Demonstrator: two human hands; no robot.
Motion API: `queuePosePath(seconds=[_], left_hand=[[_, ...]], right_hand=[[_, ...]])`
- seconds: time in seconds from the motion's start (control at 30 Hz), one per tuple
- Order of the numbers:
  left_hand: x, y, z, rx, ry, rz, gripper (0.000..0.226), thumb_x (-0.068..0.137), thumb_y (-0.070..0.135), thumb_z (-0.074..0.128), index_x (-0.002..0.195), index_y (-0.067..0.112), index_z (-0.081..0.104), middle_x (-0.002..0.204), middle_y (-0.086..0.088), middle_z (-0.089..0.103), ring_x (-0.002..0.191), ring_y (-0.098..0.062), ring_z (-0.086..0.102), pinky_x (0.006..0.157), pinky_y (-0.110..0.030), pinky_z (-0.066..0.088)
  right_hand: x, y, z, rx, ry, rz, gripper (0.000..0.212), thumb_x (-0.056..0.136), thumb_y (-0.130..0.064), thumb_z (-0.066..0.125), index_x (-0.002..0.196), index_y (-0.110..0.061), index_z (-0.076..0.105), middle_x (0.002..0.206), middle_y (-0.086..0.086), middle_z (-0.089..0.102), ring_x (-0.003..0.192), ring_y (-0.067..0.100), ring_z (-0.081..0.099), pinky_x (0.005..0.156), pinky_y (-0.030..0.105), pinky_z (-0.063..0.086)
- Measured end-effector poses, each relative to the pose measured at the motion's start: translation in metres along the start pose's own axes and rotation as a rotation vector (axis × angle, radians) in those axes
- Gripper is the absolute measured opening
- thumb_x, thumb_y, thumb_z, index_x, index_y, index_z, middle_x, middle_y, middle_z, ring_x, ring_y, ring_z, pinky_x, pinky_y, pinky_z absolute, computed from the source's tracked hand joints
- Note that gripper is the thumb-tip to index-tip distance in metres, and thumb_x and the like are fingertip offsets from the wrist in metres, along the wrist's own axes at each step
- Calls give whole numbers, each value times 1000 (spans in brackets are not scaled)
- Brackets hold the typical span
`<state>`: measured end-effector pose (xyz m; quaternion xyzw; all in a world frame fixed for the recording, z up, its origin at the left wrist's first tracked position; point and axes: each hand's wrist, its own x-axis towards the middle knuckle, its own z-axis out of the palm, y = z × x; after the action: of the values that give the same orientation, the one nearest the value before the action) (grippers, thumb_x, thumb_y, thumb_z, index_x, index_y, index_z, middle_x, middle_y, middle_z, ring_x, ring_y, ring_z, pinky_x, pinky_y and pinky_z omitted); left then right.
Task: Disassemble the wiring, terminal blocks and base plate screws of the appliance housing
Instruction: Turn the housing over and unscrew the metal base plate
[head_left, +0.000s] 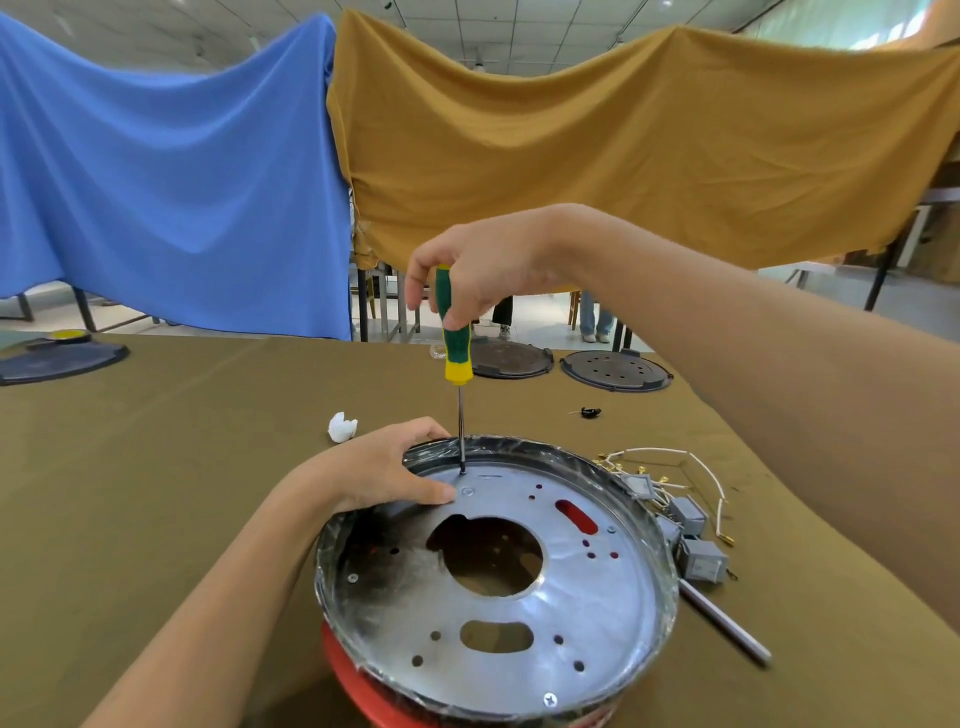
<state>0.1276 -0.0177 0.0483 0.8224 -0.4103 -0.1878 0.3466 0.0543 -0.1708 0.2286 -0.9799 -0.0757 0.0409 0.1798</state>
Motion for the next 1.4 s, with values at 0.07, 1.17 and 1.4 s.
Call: queuePosePath(seconds=[0.07, 1.17, 1.4], left_hand=[[0, 0, 0, 19, 5, -5, 39, 82, 34, 78, 113, 36, 56, 113, 16, 66, 104, -6, 63, 98, -37, 50], [-1, 1, 0, 31, 11, -17, 39, 82, 37, 77, 113, 40, 54, 112, 20, 64, 99, 2, 62, 80, -18, 47], [0, 1, 1, 21, 15, -20, 41, 81, 35, 78, 115, 38, 54, 113, 17, 65, 102, -4, 63, 89, -24, 51]], right_hand=[[0, -5, 2, -268, 46, 160, 34, 99, -49, 54, 105, -15, 58, 99, 6, 62, 86, 19, 65, 75, 33, 57], [-3, 12, -4, 41, 18, 48, 20, 90, -4, 65, 104, -16, 60, 105, 3, 54, 91, 19, 58, 79, 31, 58], [7, 2, 8, -739, 261, 229, 58, 101, -60, 37, 73, -12, 51, 73, 1, 52, 61, 16, 47, 53, 30, 32]])
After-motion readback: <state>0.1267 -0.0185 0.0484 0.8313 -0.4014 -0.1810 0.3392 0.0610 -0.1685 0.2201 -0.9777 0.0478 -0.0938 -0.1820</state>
